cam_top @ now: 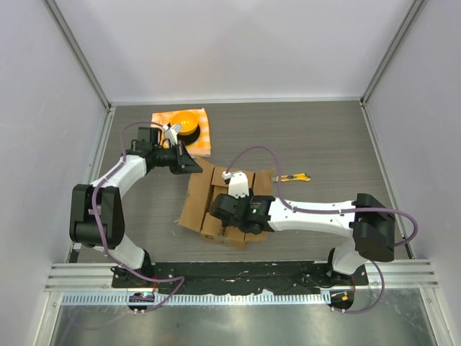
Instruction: Unpack the express box
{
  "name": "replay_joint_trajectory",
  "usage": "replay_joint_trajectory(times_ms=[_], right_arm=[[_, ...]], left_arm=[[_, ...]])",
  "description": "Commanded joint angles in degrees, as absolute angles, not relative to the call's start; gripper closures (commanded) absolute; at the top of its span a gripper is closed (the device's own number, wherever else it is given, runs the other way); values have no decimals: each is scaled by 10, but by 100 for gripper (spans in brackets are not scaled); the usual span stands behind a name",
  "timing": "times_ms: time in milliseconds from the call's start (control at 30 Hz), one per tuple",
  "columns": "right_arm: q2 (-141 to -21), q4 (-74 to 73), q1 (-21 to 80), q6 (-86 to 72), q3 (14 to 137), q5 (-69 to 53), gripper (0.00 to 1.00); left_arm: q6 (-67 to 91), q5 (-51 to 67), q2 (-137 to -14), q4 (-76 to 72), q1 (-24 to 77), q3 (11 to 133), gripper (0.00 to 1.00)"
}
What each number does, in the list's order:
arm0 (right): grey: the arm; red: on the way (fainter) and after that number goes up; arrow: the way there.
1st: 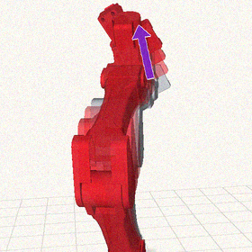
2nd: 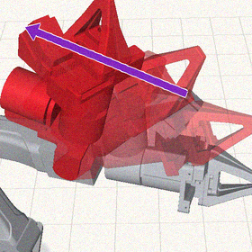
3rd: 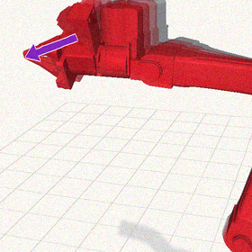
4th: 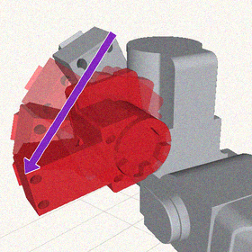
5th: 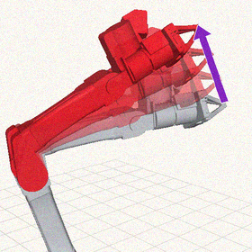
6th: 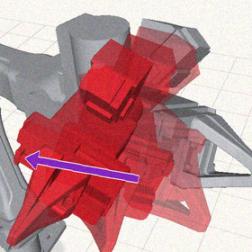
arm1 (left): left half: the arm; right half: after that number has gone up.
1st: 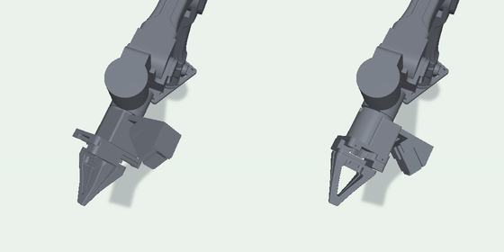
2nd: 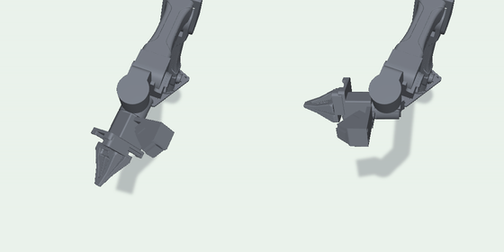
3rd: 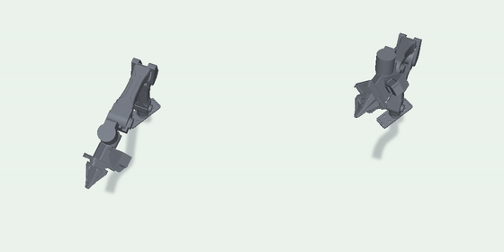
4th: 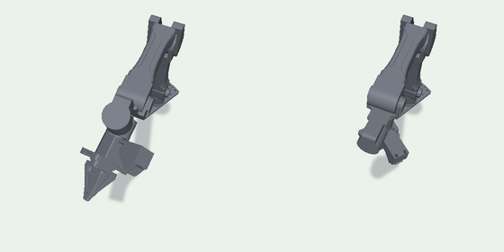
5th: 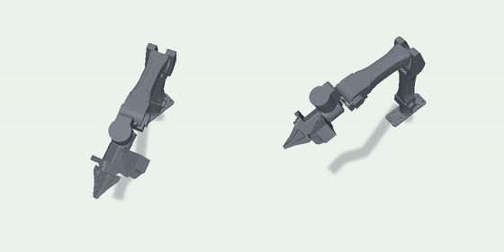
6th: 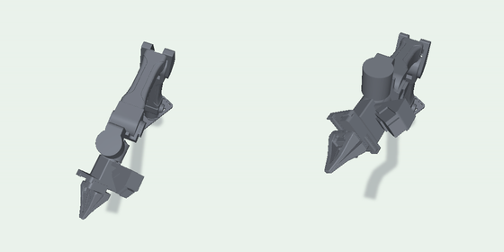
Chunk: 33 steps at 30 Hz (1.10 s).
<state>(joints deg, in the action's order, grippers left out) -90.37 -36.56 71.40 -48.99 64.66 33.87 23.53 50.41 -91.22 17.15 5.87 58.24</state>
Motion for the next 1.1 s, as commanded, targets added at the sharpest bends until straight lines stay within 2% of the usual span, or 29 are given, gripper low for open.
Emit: replay_joint_trajectory(times_ms=[0,333,700,967,1067], right_arm=[[-867,-376,701,-504,636,364,35],[-844,-324,660,-491,578,373,32],[-852,-219,651,-452,541,488,32],[-845,-76,650,-366,482,534,32],[-858,-61,650,-369,477,527,36]], left_arm=[[255,525,-880,119,51,576,100],[251,553,-891,127,51,563,100],[204,567,-923,178,51,580,100],[173,577,-942,215,51,589,100],[168,580,-943,223,51,595,100]])
